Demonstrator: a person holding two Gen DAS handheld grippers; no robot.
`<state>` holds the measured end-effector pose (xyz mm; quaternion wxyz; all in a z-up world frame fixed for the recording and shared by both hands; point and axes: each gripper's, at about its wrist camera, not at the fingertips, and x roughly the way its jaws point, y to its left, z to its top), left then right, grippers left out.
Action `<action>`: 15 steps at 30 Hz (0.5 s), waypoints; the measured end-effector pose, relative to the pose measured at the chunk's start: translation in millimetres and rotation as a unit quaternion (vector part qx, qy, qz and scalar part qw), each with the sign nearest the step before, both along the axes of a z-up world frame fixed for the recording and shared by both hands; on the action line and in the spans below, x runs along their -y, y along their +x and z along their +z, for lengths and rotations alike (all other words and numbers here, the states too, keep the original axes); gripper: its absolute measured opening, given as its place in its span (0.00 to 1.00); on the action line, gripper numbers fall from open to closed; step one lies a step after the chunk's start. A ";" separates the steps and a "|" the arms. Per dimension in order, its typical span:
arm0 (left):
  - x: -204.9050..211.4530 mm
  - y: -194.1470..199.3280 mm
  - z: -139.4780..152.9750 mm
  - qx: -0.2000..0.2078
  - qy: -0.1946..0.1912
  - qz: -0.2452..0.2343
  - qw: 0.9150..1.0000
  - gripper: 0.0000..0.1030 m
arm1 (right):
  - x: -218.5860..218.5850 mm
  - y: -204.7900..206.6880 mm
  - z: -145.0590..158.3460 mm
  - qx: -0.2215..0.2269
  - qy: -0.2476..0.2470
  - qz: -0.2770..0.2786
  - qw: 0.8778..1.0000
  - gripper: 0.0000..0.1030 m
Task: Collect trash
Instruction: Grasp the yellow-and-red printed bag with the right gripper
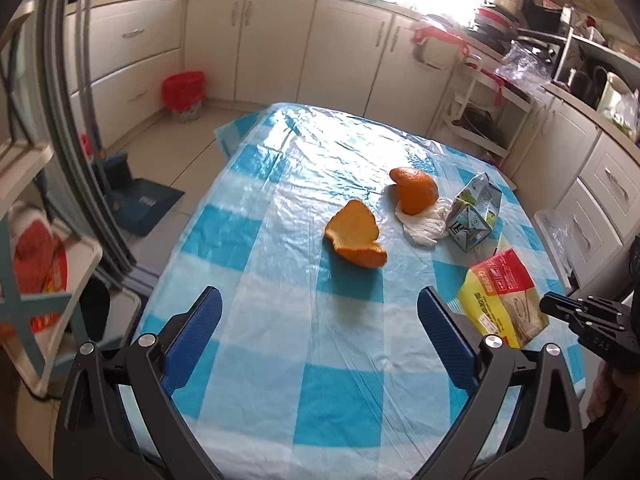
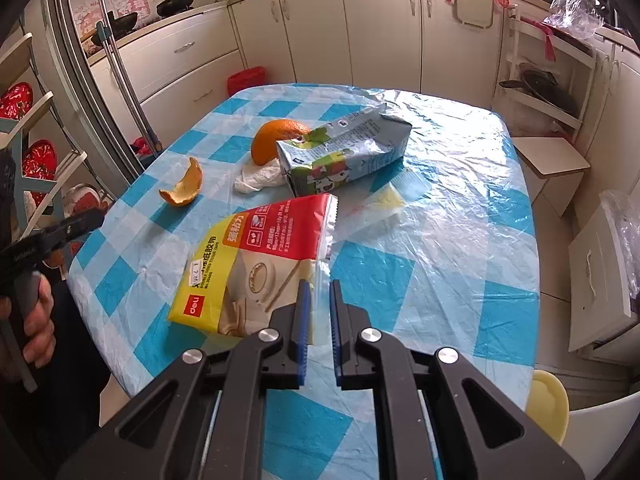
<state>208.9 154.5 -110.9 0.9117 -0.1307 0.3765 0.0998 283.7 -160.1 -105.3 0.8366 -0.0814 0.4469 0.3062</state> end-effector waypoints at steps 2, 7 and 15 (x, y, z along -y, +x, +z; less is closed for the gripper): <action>-6.9 18.8 -0.3 -0.001 0.009 -0.023 1.000 0.91 | 5.9 -0.3 -0.2 -0.002 -0.001 -0.003 1.000 0.10; -16.4 70.1 -8.6 -0.015 0.020 -0.104 0.994 0.91 | 14.7 -0.1 -0.1 -0.006 -0.001 -0.012 1.000 0.10; -17.6 126.1 -34.1 -0.054 0.044 -0.207 0.976 0.72 | 16.1 1.2 -4.7 -0.014 -0.009 -0.011 1.000 0.10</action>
